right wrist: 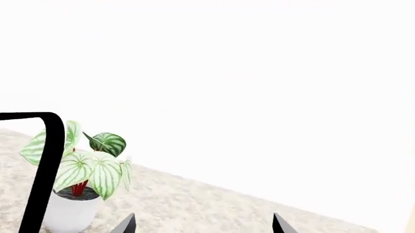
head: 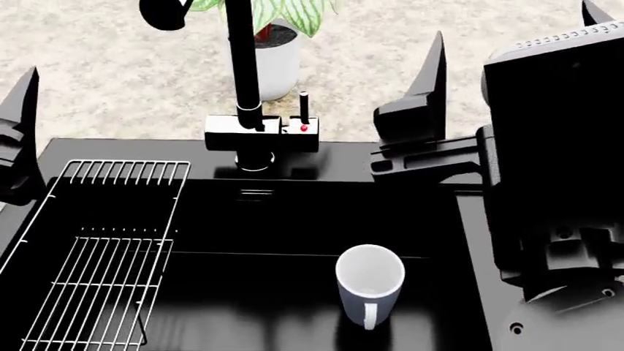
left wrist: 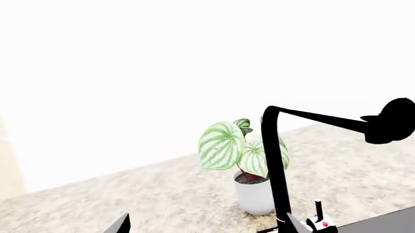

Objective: Turn on the sink faucet.

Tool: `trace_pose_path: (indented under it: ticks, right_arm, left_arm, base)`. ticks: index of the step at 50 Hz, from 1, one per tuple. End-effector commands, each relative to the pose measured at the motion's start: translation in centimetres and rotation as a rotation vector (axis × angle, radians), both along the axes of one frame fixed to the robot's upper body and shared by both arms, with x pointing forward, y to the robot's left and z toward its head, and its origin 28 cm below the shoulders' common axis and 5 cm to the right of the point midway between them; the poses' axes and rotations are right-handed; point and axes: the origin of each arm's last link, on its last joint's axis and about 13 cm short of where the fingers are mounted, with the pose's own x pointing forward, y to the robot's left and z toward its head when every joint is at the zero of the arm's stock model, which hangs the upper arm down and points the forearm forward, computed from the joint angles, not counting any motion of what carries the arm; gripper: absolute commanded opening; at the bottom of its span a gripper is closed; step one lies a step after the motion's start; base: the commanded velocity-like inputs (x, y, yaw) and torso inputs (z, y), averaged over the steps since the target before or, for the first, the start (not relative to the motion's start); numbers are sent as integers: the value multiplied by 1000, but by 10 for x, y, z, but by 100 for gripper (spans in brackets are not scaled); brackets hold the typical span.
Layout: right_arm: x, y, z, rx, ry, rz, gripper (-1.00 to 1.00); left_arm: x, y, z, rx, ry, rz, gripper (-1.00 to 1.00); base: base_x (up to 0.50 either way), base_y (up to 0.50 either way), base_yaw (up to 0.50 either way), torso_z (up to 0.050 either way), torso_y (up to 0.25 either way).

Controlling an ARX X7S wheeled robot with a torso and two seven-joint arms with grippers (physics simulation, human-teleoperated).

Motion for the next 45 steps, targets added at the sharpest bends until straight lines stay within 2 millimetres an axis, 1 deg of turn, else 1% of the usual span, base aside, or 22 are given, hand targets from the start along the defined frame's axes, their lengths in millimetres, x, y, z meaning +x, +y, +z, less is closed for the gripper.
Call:
trace_pose_path:
  ticks: [1, 2, 3, 7, 9, 22, 26, 27, 36, 45]
  right_arm:
    - [36, -3, -12, 153, 112, 91, 100]
    - [42, -2, -13, 162, 125, 97, 100]
    - [54, 1, -16, 152, 148, 97, 100]
    - [74, 7, -19, 158, 186, 113, 100]
    - [80, 9, -20, 161, 203, 135, 100]
    - [104, 28, -15, 135, 231, 177, 100]
    - [110, 32, -17, 139, 248, 191, 100]
    - [116, 35, -18, 142, 259, 200, 100]
    - [125, 46, -16, 146, 254, 237, 100]
    - [145, 60, -25, 144, 307, 261, 100]
  left_arm:
    - [4, 0, -7, 2, 16, 25, 100]
    - [5, 1, -7, 2, 20, 27, 100]
    - [5, 2, -9, -1, 25, 28, 100]
    - [6, 3, -14, 8, 41, 29, 100]
    - [7, 3, -16, 8, 45, 28, 100]
    - [10, 4, -19, 11, 60, 22, 100]
    - [9, 5, -19, 13, 62, 23, 100]
    - [9, 5, -18, 13, 62, 24, 100]
    - [11, 7, -22, 15, 71, 26, 100]
    - [11, 7, -23, 15, 75, 24, 100]
  base:
    - [0, 0, 0, 0, 0]
    - [0, 0, 0, 0, 0]
    - [0, 0, 0, 0, 0]
    - [0, 0, 0, 0, 0]
    - [0, 0, 0, 0, 0]
    - [0, 0, 0, 0, 0]
    - [0, 0, 0, 0, 0]
    - [0, 0, 0, 0, 0]
    - [0, 0, 0, 0, 0]
    - [0, 0, 0, 0, 0]
